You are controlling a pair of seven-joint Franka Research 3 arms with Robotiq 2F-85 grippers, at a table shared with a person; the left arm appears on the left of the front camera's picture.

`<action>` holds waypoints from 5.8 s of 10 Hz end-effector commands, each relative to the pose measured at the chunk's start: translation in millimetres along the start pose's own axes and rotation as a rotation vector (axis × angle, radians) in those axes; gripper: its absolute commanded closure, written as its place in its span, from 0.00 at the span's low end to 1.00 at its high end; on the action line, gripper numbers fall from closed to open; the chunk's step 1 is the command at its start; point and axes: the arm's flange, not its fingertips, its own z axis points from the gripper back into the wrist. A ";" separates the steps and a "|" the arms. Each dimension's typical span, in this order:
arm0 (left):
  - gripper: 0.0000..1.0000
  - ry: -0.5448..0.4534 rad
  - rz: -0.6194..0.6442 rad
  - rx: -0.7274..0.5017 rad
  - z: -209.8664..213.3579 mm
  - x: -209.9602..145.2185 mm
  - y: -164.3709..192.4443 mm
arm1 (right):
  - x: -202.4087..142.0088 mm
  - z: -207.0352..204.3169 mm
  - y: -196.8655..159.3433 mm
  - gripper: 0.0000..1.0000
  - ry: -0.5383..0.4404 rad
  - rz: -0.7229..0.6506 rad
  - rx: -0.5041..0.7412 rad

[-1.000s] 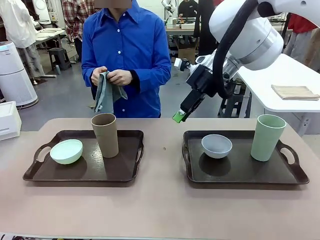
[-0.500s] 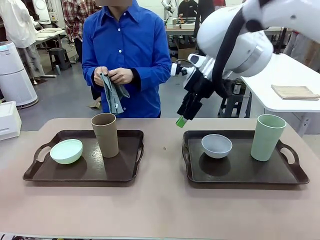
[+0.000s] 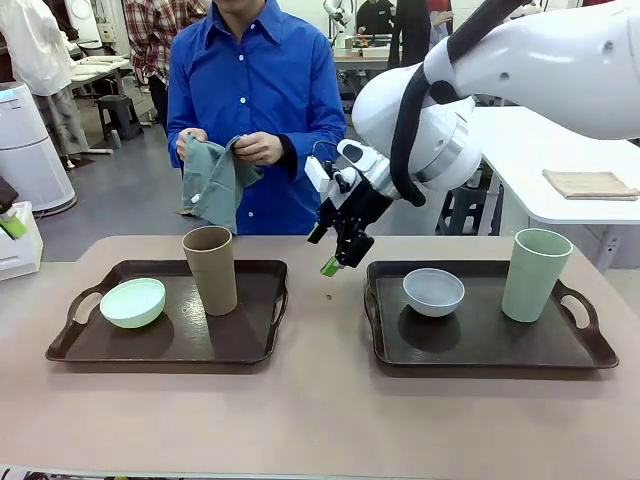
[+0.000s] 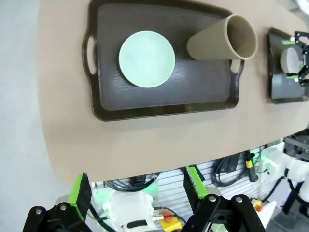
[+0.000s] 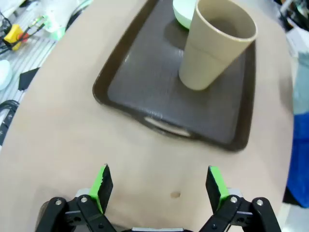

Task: Set up a tray with a mat and arrange the tableware.
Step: Pick up the Picnic Bowl and Reusable plastic cup from the Handle tray in front of the human's position and hold them in the air.

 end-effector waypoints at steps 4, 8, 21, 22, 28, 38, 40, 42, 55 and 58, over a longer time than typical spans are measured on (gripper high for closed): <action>0.00 0.043 0.050 0.084 -52.2 7.0 -1.7 | 16.9 -33.6 -71.9 0.00 -0.128 -0.216 0.049; 0.00 0.051 0.063 0.062 -74.9 14.5 -8.8 | 47.1 -79.2 -100.1 0.00 -0.124 -0.274 0.140; 0.00 -0.081 0.154 0.025 -119.9 34.3 -16.4 | 22.3 -141.1 -92.1 0.00 -0.284 -0.003 0.026; 0.00 -0.119 0.168 0.038 -133.6 35.9 -15.8 | 24.4 -148.8 -91.4 0.00 -0.327 0.000 0.024; 0.00 -0.146 0.136 0.094 -186.0 35.0 -17.1 | 27.6 -174.1 -91.0 0.00 -0.445 0.023 0.066; 0.35 -0.133 0.145 0.074 -233.8 57.9 -12.4 | 42.9 -193.5 -102.4 0.29 -0.525 0.125 0.096; 0.91 -0.160 0.149 0.063 -232.6 60.7 -9.1 | 42.5 -194.8 -101.8 0.89 -0.518 0.130 0.112; 1.00 -0.173 0.151 0.050 -232.2 61.5 -6.3 | 44.1 -196.0 -101.4 1.00 -0.506 0.137 0.115; 1.00 0.009 0.202 0.133 -153.7 55.5 -23.2 | 86.1 -116.9 -61.0 0.24 -0.561 -0.190 0.037; 1.00 -0.050 0.161 0.121 -78.0 40.1 -40.4 | 119.8 -89.4 -27.7 0.24 -0.506 -0.241 0.006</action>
